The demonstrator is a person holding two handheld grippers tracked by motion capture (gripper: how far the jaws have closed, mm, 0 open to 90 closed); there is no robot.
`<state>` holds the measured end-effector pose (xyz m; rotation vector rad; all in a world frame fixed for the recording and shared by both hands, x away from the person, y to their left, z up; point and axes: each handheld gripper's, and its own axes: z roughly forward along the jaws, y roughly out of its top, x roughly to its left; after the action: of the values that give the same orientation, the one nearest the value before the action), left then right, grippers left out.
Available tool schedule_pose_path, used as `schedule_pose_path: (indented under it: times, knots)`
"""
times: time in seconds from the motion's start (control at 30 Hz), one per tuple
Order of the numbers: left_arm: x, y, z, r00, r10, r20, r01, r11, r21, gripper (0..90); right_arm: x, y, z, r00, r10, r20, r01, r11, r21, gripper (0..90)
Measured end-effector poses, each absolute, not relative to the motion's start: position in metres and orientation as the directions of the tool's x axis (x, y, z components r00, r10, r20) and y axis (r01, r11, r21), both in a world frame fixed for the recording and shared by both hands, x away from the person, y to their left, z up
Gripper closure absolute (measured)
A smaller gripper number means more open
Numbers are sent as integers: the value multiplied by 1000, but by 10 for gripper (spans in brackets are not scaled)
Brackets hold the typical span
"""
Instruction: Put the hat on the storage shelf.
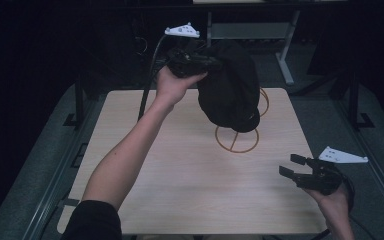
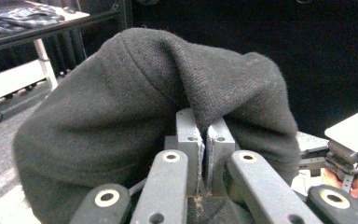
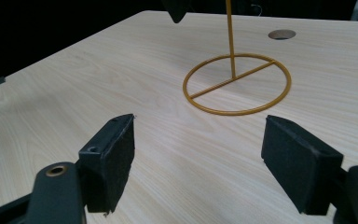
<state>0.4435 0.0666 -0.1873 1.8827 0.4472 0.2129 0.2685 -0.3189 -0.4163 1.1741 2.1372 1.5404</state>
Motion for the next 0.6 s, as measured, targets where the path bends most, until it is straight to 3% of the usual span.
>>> schedule_pose_path:
  times: [0.37,0.6]
  knots:
    - [451,16,-188,919,394,1,171,-403,899,873,270,-322,-422,-631,734,251,479,113,871,253]
    - [467,-3,-198,910,412,-40,230,-423,877,872,271,-323,-423,-630,737,245,477,118,871,254]
